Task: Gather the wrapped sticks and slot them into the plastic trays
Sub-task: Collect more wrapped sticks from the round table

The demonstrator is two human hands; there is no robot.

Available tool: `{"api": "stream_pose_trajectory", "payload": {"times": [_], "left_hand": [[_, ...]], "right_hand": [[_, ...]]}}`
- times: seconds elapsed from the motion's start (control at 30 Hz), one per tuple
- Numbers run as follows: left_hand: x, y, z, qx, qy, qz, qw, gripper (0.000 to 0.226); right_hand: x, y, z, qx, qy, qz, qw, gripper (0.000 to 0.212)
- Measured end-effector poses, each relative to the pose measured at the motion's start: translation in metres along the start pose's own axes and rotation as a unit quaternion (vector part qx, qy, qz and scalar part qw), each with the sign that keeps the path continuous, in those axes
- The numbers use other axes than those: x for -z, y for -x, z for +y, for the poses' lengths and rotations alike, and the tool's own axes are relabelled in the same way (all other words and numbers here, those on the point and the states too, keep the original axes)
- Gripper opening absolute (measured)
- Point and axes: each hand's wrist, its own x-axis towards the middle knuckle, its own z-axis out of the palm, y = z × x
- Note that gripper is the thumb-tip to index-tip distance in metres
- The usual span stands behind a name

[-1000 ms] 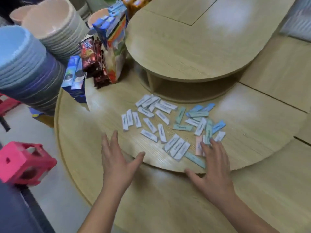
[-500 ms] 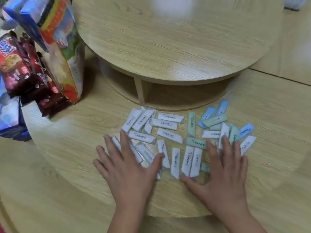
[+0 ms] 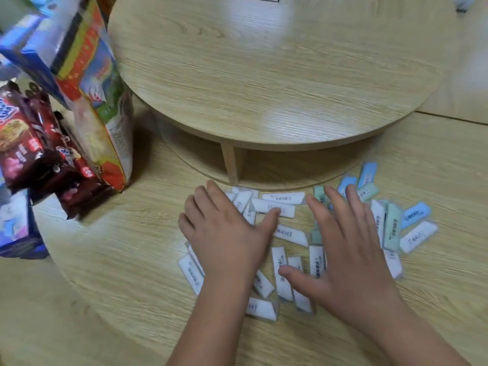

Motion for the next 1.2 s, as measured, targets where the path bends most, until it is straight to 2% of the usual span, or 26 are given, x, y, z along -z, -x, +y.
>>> {"api": "stream_pose_trajectory", "payload": {"times": [0.07, 0.17, 0.3, 0.4, 0.47, 0.53, 0.6, 0.63, 0.87, 0.93, 1.0, 1.07, 1.13, 1.2], "left_hand": [[-0.003, -0.004, 0.005, -0.002, 0.001, 0.024, 1.0, 0.116], [-0.003, -0.004, 0.012, -0.011, 0.004, 0.018, 1.0, 0.118], [-0.001, -0.002, 0.011, -0.035, 0.021, 0.003, 0.999, 0.103], [0.001, -0.002, 0.011, -0.05, 0.033, -0.013, 0.998, 0.09], [0.002, -0.003, 0.012, -0.045, 0.033, -0.043, 0.998, 0.081], [0.002, -0.004, 0.012, -0.052, 0.019, -0.057, 0.997, 0.061], [0.002, -0.004, 0.009, -0.084, 0.012, -0.037, 0.996, 0.03], [0.002, -0.005, 0.007, -0.092, 0.016, -0.031, 0.995, 0.021], [0.013, -0.019, -0.004, -0.116, 0.075, -0.076, 0.988, 0.024], [0.016, -0.019, -0.005, -0.13, 0.112, -0.087, 0.981, 0.018], [0.018, -0.018, -0.007, -0.121, 0.199, -0.089, 0.968, 0.007], [0.021, -0.014, -0.006, -0.099, 0.284, -0.089, 0.95, 0.013], [0.024, -0.007, 0.003, -0.075, 0.362, -0.096, 0.924, 0.01], [0.024, 0.0, 0.019, -0.05, 0.433, -0.089, 0.896, 0.004]], "right_hand": [[-0.002, -0.004, -0.001, 0.001, -0.012, -0.013, 1.0, 0.104], [-0.004, -0.012, 0.0, 0.033, -0.02, -0.022, 0.999, 0.098], [-0.003, -0.038, 0.004, 0.072, -0.009, -0.024, 0.997, 0.073], [-0.006, -0.053, 0.001, 0.063, 0.044, 0.008, 0.997, 0.049], [-0.008, -0.056, -0.003, 0.056, 0.068, 0.012, 0.996, 0.044], [-0.009, -0.057, -0.007, 0.058, 0.085, 0.007, 0.995, 0.04], [-0.008, -0.059, -0.009, 0.063, 0.109, 0.001, 0.992, 0.037], [-0.007, -0.06, -0.009, 0.065, 0.121, -0.001, 0.991, 0.034], [-0.009, -0.063, -0.009, 0.07, 0.191, 0.012, 0.979, 0.006], [-0.008, -0.061, -0.007, 0.076, 0.185, 0.021, 0.98, 0.01], [-0.004, -0.06, -0.003, 0.065, 0.165, 0.039, 0.983, 0.017], [0.003, -0.059, -0.005, 0.03, 0.089, 0.044, 0.995, 0.018], [0.01, -0.053, -0.013, -0.026, -0.056, 0.029, 0.998, 0.013], [0.012, -0.047, -0.024, -0.094, -0.246, -0.002, 0.965, 0.013]]}}
